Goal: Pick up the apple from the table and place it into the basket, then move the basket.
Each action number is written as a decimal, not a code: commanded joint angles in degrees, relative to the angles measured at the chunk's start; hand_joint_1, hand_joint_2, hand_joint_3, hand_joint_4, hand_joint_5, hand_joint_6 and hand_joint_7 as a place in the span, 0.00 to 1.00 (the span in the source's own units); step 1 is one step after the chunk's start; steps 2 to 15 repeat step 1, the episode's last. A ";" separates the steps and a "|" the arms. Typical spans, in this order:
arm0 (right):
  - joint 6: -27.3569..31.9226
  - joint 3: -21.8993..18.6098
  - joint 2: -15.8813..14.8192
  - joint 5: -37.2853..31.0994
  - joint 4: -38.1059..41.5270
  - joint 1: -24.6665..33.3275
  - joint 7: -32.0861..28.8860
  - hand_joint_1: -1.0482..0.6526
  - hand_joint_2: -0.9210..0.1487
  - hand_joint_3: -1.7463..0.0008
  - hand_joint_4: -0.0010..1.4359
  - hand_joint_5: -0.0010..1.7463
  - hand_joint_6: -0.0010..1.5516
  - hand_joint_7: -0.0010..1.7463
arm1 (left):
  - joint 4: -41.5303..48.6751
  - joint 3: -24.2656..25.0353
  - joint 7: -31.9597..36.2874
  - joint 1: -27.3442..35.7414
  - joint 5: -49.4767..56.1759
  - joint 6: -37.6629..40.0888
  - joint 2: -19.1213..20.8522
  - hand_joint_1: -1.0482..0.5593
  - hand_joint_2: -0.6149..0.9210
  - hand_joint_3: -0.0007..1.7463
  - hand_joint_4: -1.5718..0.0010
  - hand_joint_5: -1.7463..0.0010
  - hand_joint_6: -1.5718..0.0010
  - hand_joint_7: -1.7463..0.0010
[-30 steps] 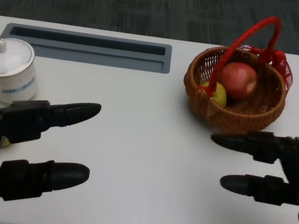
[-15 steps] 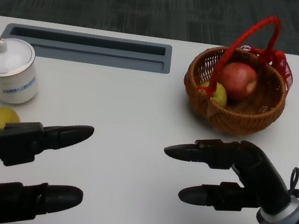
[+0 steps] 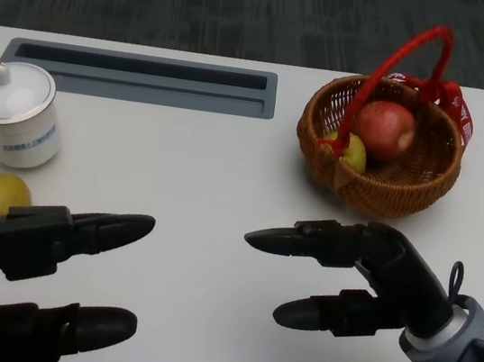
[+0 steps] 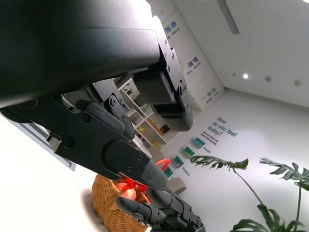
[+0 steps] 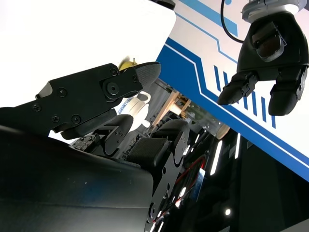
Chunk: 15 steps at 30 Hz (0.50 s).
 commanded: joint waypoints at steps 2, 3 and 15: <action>0.70 -1.32 -0.06 1.01 0.18 -0.55 1.47 0.38 0.12 1.00 0.54 0.00 0.46 0.00 | -0.06 0.28 0.18 0.28 -0.62 -0.26 0.28 0.43 0.87 0.00 0.32 0.99 0.38 0.99; 0.70 -1.32 -0.06 1.01 0.18 -0.55 1.47 0.38 0.12 1.00 0.54 0.00 0.46 0.00 | -0.06 0.28 0.18 0.28 -0.62 -0.26 0.28 0.43 0.87 0.00 0.32 0.99 0.38 0.99; 0.70 -1.32 -0.06 1.01 0.18 -0.55 1.47 0.38 0.12 1.00 0.54 0.00 0.46 0.00 | -0.06 0.28 0.18 0.28 -0.62 -0.26 0.28 0.43 0.87 0.00 0.32 0.99 0.38 0.99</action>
